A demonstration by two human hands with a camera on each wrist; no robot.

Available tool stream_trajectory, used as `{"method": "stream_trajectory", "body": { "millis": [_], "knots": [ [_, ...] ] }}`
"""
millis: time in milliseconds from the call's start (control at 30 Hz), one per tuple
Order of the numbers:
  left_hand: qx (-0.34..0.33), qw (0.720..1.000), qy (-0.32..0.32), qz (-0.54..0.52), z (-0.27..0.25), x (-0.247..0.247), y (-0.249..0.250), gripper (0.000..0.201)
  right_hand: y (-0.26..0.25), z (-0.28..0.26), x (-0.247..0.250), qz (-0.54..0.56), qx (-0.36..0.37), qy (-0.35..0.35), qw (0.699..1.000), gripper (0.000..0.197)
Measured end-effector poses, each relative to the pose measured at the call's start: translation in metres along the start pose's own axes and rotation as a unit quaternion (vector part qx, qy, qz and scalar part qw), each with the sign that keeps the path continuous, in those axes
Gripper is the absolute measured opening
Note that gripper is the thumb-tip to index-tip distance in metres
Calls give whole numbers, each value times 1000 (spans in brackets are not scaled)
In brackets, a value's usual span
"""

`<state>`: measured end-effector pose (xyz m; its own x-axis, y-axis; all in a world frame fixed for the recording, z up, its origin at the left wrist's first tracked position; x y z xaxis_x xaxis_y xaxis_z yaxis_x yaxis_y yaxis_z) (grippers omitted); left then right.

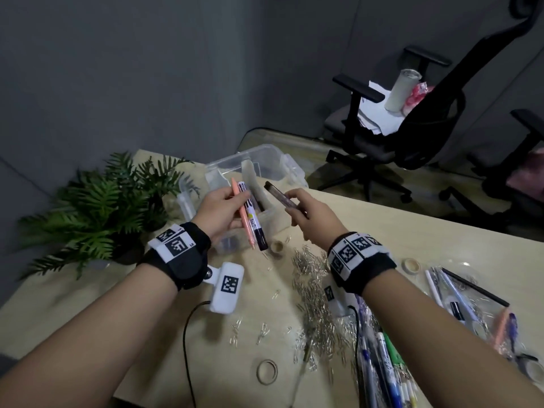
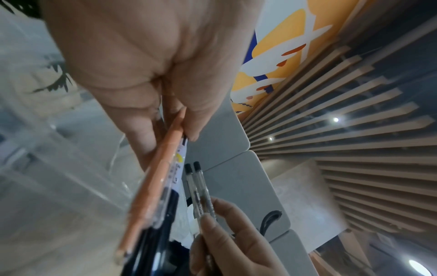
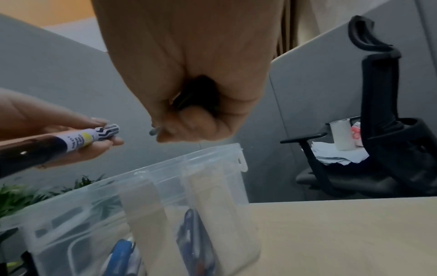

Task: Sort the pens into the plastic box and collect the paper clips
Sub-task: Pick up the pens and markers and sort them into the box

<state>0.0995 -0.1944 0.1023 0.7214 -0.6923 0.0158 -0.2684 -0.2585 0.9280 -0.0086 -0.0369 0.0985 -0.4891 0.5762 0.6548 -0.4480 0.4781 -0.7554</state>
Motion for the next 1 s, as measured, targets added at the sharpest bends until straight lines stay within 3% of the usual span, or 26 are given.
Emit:
{"method": "stream_trajectory", "body": {
  "millis": [200,333,533,833,900,1000],
  "knots": [
    [-13,998,53,30,22,45,5,14,-21,37,-30,-12,-3,13,1000,38],
    [3,998,57,-26,31,55,5,13,-38,55,-48,0,13,37,999,45],
    [1,996,50,-73,48,66,14,17,-31,78,-69,48,-58,81,994,47],
    [4,994,29,-107,60,62,22,15,-34,77,-76,22,10,61,998,29],
    [1,993,30,-112,61,57,21,16,-38,73,-71,53,28,68,996,23],
    [-7,993,36,-116,63,50,21,18,-45,66,-72,113,35,17,993,15]
  ]
}}
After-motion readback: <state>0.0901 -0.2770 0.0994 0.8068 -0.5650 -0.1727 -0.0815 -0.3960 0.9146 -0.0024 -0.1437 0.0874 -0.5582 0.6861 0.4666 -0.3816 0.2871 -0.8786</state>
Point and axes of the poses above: each hand's wrist, its own z-axis towards the middle knuckle, its own x-axis out of the back of the hand, y = z × x, the point moved 5 cm from there along z, towards the middle knuckle, and after that the axes turned 8 degrees about y, right-handed, at the moved point
